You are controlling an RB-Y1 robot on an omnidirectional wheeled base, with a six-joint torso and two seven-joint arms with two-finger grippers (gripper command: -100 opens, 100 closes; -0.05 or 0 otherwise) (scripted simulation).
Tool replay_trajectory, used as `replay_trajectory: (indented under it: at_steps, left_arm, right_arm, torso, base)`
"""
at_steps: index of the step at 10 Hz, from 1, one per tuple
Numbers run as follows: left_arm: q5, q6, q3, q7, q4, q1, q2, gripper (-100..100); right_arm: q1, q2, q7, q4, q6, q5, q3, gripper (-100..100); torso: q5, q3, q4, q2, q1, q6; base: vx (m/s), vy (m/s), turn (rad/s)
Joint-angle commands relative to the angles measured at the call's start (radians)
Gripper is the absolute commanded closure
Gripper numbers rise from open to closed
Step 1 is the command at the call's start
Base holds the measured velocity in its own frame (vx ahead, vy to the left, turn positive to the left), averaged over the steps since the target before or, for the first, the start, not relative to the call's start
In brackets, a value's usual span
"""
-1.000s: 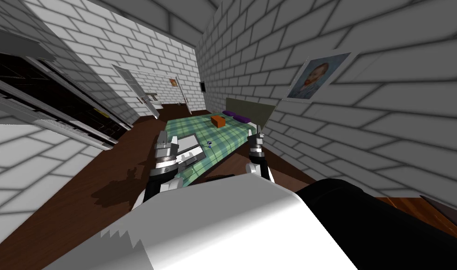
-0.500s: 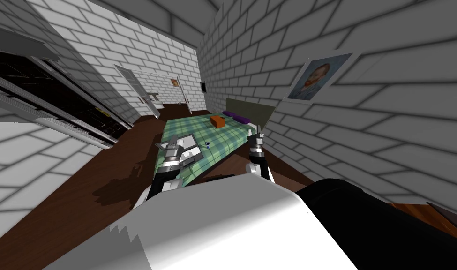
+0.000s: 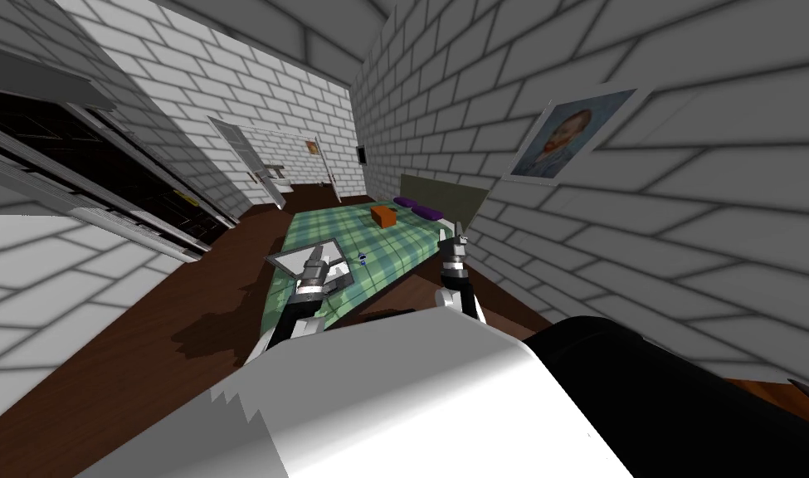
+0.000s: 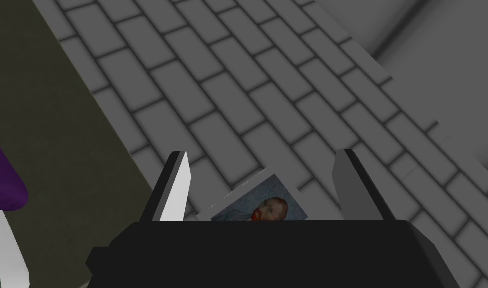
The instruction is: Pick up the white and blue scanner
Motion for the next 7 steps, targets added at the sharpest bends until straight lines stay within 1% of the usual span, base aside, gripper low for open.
replay_trajectory:
  at_steps: [1, 4, 5, 7]
  left_arm:
    - [0.009, 0.037, 0.003, 0.002, 0.034, -0.015, -0.001, -100]
    - [0.02, 0.089, 0.007, 0.005, 0.085, -0.031, -0.006, -100]
    - [0.026, 0.12, 0.012, 0.008, 0.113, -0.039, -0.007, -100]
    - [0.031, 0.148, 0.018, 0.013, 0.136, -0.046, -0.009, -100]
  right_arm:
    - [0.0, 0.0, 0.0, 0.0, 0.0, 0.0, 0.0, 0]
    - [0.0, 0.0, 0.0, 0.0, 0.0, 0.0, 0.0, 0]
    - [0.0, 0.0, 0.0, 0.0, 0.0, 0.0, 0.0, 0]
    - [0.0, 0.0, 0.0, 0.0, 0.0, 0.0, 0.0, 0]
  torso:
    - [0.0, 0.0, 0.0, 0.0, 0.0, 0.0]
    - [0.0, 0.0, 0.0, 0.0, 0.001, 0.0]
    - [0.0, 0.0, 0.0, 0.0, 0.002, 0.0]
    - [0.0, -0.001, 0.0, -0.002, 0.0, 0.0]
  base:
    - [0.043, -0.106, 0.044]
    - [0.052, -0.085, 0.039]
    - [0.065, -0.101, 0.061]
    - [0.079, -0.095, 0.057]
